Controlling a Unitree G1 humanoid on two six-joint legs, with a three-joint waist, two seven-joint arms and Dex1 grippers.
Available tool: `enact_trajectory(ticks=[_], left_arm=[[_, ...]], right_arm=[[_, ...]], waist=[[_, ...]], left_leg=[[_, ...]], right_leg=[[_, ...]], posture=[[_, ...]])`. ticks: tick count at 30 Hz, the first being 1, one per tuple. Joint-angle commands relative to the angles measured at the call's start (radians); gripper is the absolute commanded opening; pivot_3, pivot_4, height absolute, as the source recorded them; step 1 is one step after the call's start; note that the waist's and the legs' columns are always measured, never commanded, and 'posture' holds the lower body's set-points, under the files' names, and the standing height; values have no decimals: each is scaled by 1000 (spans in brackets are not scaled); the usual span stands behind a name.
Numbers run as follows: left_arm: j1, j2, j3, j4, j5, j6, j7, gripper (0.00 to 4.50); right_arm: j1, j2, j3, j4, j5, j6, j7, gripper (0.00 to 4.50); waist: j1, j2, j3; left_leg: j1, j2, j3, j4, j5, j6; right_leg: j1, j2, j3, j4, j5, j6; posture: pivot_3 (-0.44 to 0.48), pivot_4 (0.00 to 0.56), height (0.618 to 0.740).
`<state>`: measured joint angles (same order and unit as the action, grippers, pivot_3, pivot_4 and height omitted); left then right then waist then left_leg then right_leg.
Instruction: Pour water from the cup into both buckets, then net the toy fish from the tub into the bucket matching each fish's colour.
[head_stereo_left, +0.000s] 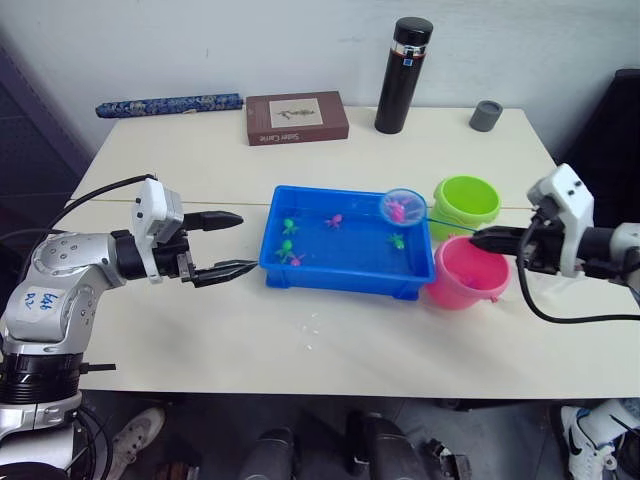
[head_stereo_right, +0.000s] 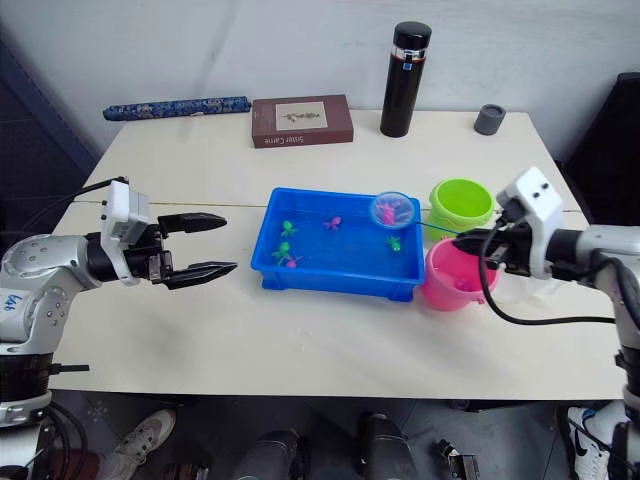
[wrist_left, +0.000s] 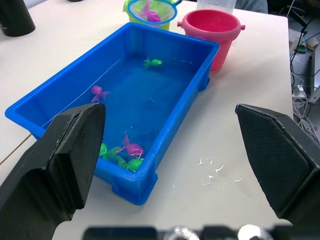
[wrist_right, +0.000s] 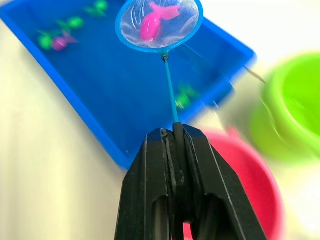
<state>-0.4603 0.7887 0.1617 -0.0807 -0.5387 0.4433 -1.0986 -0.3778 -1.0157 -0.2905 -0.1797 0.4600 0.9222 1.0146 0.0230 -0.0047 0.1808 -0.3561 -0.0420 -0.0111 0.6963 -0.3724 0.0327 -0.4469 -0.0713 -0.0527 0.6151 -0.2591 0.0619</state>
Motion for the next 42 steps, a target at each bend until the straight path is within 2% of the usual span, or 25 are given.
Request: enact_trajectory(ticks=[1, 10, 13, 17, 20, 27, 35, 42], left_arm=[[-27, 0, -5, 20, 10, -32, -15, 4472], [-48, -6, -22, 59, 26, -63, -26, 4472], [-54, -9, -25, 69, 32, -69, -27, 4472], [-68, -12, -33, 95, 41, -82, -33, 4472], [-82, -18, -43, 118, 48, -93, -38, 4472], [-99, -30, -52, 142, 58, -103, -45, 4472], [-104, -27, -49, 149, 64, -101, -49, 4472], [-108, -29, -48, 154, 69, -103, -50, 4472]], right_arm=[[124, -54, -147, -20, -9, -84, 37, 0], [336, -18, -329, -39, -53, -245, -14, 0], [381, 24, -374, -60, -58, -316, -40, 0], [522, 109, -408, -111, -148, -519, -74, 0], [604, 156, -385, -113, -263, -692, -140, 0], [654, 229, -319, -11, -463, -1027, -316, 0], [659, 202, -290, 140, -641, -1349, -485, 0], [691, 155, -290, 211, -789, -1556, -618, 0]], waist=[[2, 0, 0], [2, 0, 0], [3, 0, 0], [5, 0, 0], [4, 0, 0], [-1, 0, 0], [1, 0, 0], [0, 0, 0]], left_leg=[[0, 0, 0, 0, 0, 0], [2, 0, 0, 0, 0, 0], [2, 0, 0, 0, 0, 0], [2, 0, 0, 0, 0, 0], [2, 0, 0, 1, 0, 0], [4, 0, 2, 0, 0, -1], [4, 0, 3, 1, 0, -1], [4, 0, 3, 1, 0, -1]], right_leg=[[0, 0, 0, 0, 0, 0], [1, 0, 0, 1, 0, 0], [2, 0, 0, 1, 0, 0], [2, 0, 0, 1, 0, 0], [2, 0, 0, 1, 0, 1], [2, 1, 2, 3, 0, 1], [2, 1, 3, 4, 0, 0], [2, 1, 3, 4, 0, 0]], posture=[[0, 150, 739], [0, 150, 739], [0, 150, 739], [0, 150, 739], [0, 150, 739], [0, 150, 739], [0, 150, 739], [0, 150, 739]])
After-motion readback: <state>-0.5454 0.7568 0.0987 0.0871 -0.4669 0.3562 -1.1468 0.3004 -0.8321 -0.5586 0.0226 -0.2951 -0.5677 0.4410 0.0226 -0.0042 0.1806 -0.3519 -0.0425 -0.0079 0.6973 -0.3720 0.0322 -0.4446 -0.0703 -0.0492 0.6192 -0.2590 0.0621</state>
